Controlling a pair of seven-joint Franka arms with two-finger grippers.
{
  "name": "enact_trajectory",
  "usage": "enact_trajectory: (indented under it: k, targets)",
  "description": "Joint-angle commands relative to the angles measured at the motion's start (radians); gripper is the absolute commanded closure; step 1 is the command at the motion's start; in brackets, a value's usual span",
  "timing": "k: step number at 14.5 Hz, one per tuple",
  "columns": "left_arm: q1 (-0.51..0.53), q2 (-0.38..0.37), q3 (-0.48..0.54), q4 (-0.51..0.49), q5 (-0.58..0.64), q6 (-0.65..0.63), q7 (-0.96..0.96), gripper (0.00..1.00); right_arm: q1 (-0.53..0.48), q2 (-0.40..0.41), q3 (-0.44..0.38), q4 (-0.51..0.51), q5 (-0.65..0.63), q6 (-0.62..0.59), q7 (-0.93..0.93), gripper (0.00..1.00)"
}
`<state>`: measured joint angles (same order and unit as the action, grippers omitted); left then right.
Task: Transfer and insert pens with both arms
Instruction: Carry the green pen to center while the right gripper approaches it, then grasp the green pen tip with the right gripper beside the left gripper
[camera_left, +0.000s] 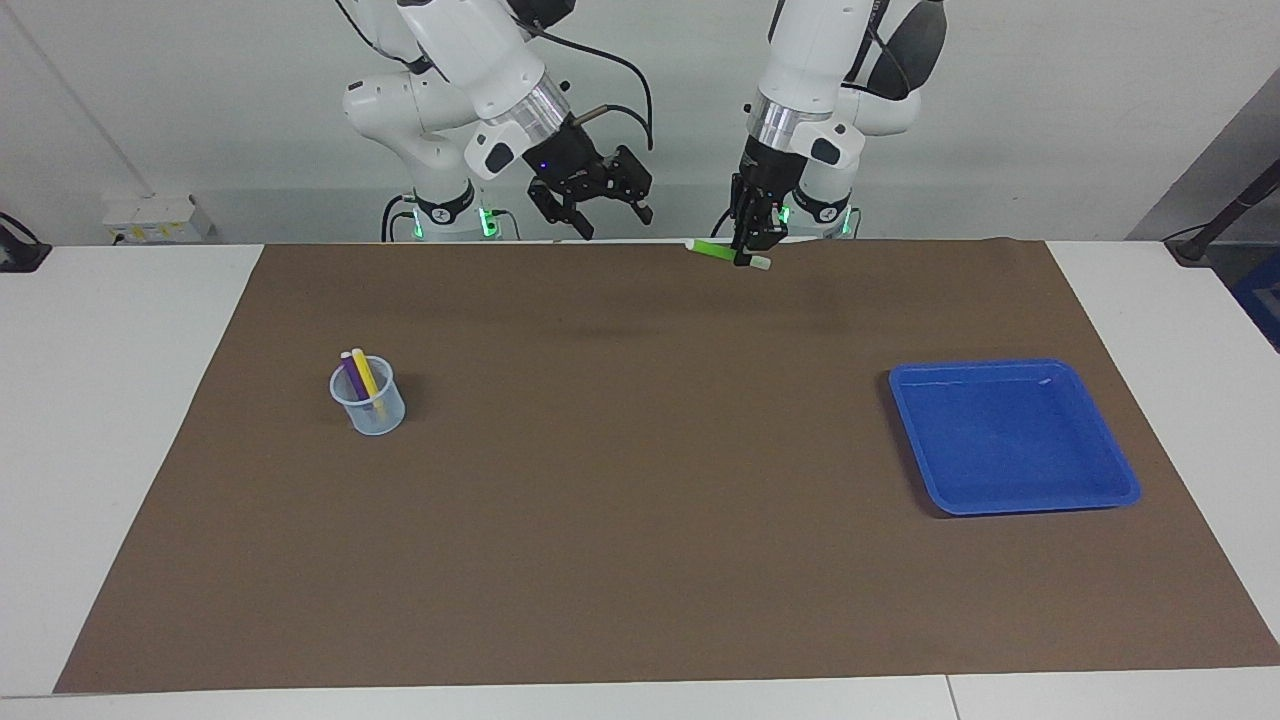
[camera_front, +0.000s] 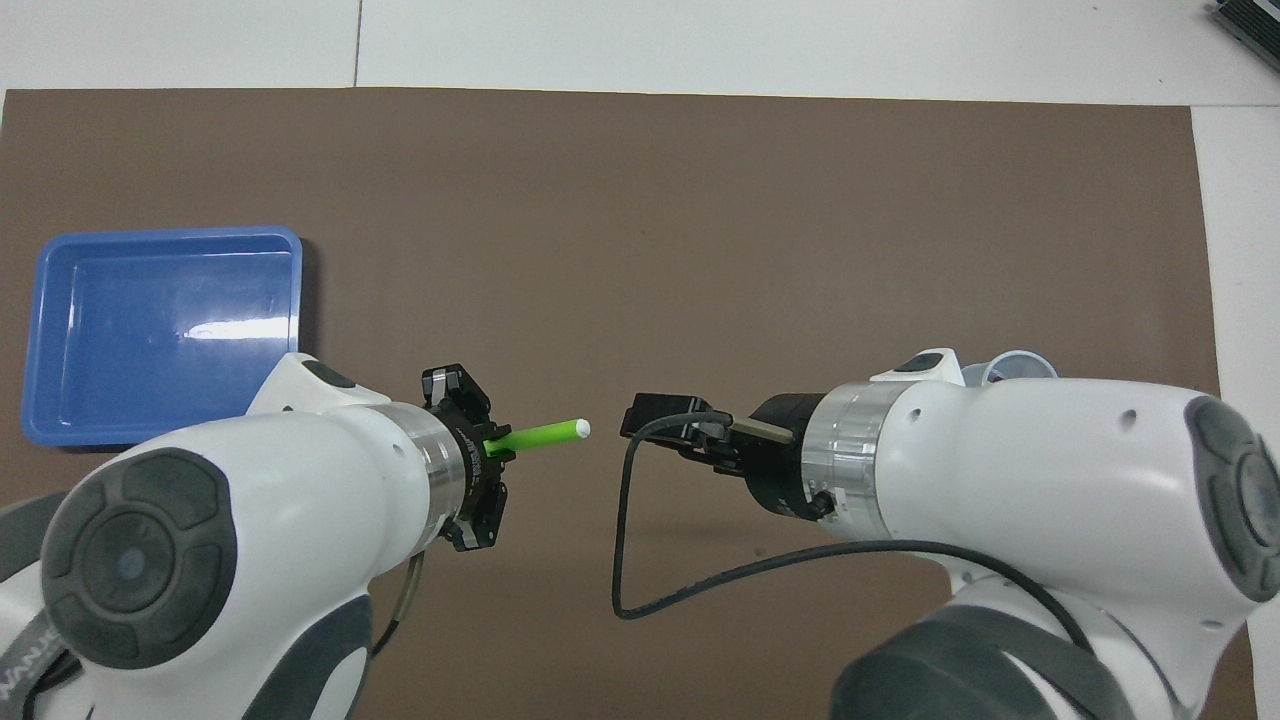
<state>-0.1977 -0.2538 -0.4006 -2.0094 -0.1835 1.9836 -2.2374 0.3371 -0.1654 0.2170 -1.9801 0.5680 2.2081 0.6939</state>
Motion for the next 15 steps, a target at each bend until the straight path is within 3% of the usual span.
enact_trajectory:
  k: [1,6,11,15]
  targets:
    - [-0.037,-0.019,0.003,-0.008,0.013,0.003,-0.054,1.0,0.02,0.026,-0.001,-0.008,0.021,0.073,0.038,0.0]
    - [-0.048,-0.019,-0.009,-0.005,0.013,0.001,-0.074,1.0,0.02,0.024,0.001,-0.02,0.021,0.068,0.024,0.04]
    - [-0.051,-0.019,-0.009,-0.002,0.012,0.0,-0.077,1.0,0.02,0.012,0.001,-0.023,0.021,-0.024,0.029,0.05]
    - [-0.052,-0.019,-0.009,0.0,0.009,0.0,-0.079,1.0,0.02,0.006,0.002,-0.023,0.021,-0.068,0.029,0.13]
